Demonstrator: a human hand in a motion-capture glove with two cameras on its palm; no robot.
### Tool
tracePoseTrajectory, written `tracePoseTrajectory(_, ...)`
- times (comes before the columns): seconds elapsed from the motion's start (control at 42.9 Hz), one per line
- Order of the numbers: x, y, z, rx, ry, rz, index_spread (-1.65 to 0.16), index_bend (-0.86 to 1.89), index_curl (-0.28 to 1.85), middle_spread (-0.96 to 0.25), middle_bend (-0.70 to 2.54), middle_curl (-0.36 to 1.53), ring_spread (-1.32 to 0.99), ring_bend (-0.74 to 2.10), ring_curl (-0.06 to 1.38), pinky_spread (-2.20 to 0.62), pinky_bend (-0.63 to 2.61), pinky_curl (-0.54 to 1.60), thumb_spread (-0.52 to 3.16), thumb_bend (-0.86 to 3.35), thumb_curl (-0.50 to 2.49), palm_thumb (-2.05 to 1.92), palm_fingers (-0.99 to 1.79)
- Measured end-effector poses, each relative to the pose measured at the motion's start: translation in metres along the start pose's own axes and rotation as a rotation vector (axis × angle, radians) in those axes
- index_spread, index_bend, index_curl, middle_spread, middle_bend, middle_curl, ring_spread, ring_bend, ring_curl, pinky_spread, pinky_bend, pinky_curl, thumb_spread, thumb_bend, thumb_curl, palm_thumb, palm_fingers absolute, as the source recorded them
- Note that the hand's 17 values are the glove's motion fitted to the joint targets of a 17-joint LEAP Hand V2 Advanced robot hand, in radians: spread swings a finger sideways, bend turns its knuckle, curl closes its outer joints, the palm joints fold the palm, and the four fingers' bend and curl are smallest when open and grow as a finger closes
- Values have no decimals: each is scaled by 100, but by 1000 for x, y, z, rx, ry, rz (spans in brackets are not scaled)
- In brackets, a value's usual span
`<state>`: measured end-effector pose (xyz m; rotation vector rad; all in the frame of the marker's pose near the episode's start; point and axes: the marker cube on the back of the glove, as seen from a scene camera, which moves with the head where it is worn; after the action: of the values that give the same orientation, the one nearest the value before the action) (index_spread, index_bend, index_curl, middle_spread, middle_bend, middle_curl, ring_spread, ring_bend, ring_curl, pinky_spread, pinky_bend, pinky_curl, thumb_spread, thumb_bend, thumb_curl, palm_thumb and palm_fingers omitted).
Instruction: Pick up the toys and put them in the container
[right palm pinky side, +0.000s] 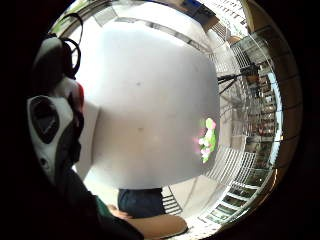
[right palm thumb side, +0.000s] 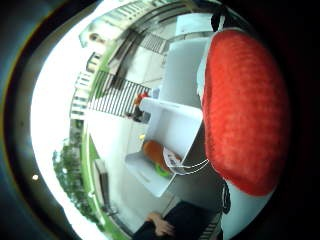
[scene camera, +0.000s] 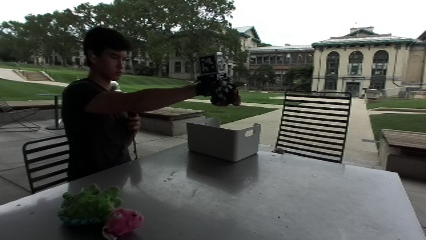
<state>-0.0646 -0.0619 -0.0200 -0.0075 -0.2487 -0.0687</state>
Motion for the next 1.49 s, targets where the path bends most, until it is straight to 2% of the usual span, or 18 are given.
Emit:
tracePoseTrajectory(0.093, -58, 8, -2, 9, 20, -162, -45, 17, 96, -39, 83, 47, -44, 115, 51, -43, 119, 44, 69, 27, 81, 70, 89)
tracePoseTrajectory(0.163, -84, 4, 1, 3, -2, -123, -45, 17, 98, -39, 83, 48, -44, 114, 51, -43, 118, 44, 67, 27, 83, 70, 89)
tracePoseTrajectory(0.233, -67, -9, 6, 2, -23, -151, -46, 17, 100, -39, 82, 49, -45, 114, 51, -43, 118, 44, 65, 26, 85, 71, 89)
tracePoseTrajectory(0.373, -81, -14, 25, 0, 77, -155, -47, 16, 103, -40, 81, 50, -45, 113, 52, -43, 117, 44, 62, 24, 88, 71, 90)
tracePoseTrajectory(0.49, -114, -8, 35, -19, 16, -225, -48, 16, 106, -40, 79, 52, -46, 112, 52, -42, 118, 44, 59, 23, 91, 71, 90)
tracePoseTrajectory(0.606, -87, -22, 50, 18, 249, -89, -48, 15, 108, -41, 78, 53, -46, 112, 52, -43, 118, 44, 58, 21, 93, 71, 89)
tracePoseTrajectory(0.699, -114, -9, 59, -26, 175, -274, -49, 15, 109, -41, 77, 54, -46, 112, 53, -43, 118, 44, 57, 20, 95, 71, 89)
tracePoseTrajectory(0.769, -122, -5, 65, -86, 150, -297, -49, 12, 110, -41, 77, 55, -46, 112, 53, -43, 119, 44, 56, 18, 96, 69, 87)
tracePoseTrajectory(0.816, -117, -3, 67, -122, 154, -366, -49, 4, 108, -41, 72, 54, -45, 114, 54, -43, 123, 45, 62, 10, 92, 60, 76)
tracePoseTrajectory(0.863, -111, -1, 67, -149, 150, -442, -46, -16, 97, -27, 49, 49, -37, 108, 53, -40, 143, 51, 79, -15, 77, 17, 23)
tracePoseTrajectory(0.886, -110, 0, 66, -156, 141, -448, -44, -15, 95, -24, 46, 50, -33, 108, 56, -39, 150, 54, 82, -16, 74, 11, 10)
tracePoseTrajectory(0.956, -112, -2, 63, -145, 109, -368, -41, -17, 81, -14, 41, 47, -25, 97, 52, -34, 165, 54, 84, -15, 67, -6, -16)
tracePoseTrajectory(1.119, -80, -7, 54, -87, 175, -271, -37, -2, 59, -4, 42, 44, -15, 91, 42, -23, 164, 49, 91, -10, 55, -11, -15)
tracePoseTrajectory(1.212, -24, -20, 45, -52, 294, -48, -36, 3, 52, -2, 42, 44, -12, 90, 40, -18, 157, 46, 93, -10, 49, -11, -15)
tracePoseTrajectory(1.306, -14, -2, 31, -65, 130, -234, -35, 5, 46, -1, 41, 44, -10, 89, 39, -14, 153, 44, 95, -9, 45, -10, -13)
tracePoseTrajectory(1.329, -13, 2, 29, -60, 130, -229, -35, 5, 45, -1, 41, 44, -10, 88, 39, -13, 153, 43, 95, -9, 44, -10, -13)
tracePoseTrajectory(1.422, 48, -8, 27, -11, 313, 11, -36, 11, 42, -1, 41, 43, -8, 82, 37, -9, 147, 41, 96, -8, 41, -10, -11)
tracePoseTrajectory(1.492, 63, -1, 24, -8, 295, -3, -35, 10, 40, 0, 40, 43, -7, 80, 36, -8, 146, 40, 97, -8, 38, -9, -10)
